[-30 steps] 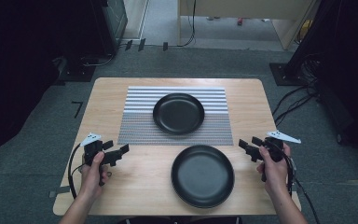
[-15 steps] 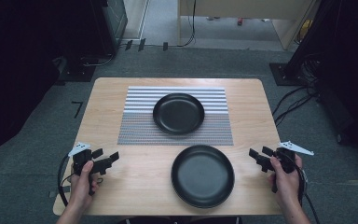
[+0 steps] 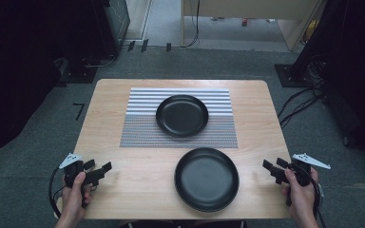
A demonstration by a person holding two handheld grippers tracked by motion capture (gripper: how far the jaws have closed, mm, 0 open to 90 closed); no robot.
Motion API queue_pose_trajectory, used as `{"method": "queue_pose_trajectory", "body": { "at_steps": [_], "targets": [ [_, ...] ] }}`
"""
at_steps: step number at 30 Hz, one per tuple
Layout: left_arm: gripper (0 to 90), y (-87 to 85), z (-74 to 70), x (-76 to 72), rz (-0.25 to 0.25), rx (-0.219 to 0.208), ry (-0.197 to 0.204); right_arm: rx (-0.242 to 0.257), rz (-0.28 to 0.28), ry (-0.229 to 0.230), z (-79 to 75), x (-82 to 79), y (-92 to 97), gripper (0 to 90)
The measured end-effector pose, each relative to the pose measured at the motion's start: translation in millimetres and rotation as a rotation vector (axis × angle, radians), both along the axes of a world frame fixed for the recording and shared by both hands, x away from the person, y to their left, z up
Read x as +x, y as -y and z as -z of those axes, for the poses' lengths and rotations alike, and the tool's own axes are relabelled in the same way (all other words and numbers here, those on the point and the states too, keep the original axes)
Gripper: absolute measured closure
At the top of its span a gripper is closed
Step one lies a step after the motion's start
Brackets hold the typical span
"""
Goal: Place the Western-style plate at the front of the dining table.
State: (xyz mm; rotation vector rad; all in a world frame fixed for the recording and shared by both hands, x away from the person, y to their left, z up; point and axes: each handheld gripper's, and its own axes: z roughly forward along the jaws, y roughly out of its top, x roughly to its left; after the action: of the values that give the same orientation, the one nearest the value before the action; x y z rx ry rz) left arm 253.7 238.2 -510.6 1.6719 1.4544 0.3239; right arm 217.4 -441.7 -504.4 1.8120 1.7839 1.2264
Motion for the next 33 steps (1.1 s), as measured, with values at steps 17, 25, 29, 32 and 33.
{"method": "queue_pose_trajectory", "body": {
  "at_steps": [17, 25, 29, 32, 33],
  "targets": [
    [15.3, -23.0, 0.5, -23.7, -0.03, 0.12, -0.027, -0.029, 0.027, -0.036, 14.4, -24.6, 10.6, 28.8],
    [14.6, -21.6, 1.7, -29.7, -0.04, 0.165, -0.019, -0.109, 0.028, -0.029, 16.5, -29.5, 5.1, 28.9],
    [14.3, -14.9, 2.7, -30.5, -0.035, 0.232, -0.011, -0.222, 0.018, -0.021, 17.7, -30.8, -5.0, 27.2],
    [14.3, -11.9, 4.1, -31.3, -0.044, 0.261, 0.0, -0.256, 0.012, -0.008, 19.8, -31.3, -9.7, 23.2],
    [14.3, -11.0, 4.5, -31.6, -0.041, 0.277, 0.003, -0.262, 0.012, -0.009, 19.8, -31.3, -10.6, 23.0]
  ]
}}
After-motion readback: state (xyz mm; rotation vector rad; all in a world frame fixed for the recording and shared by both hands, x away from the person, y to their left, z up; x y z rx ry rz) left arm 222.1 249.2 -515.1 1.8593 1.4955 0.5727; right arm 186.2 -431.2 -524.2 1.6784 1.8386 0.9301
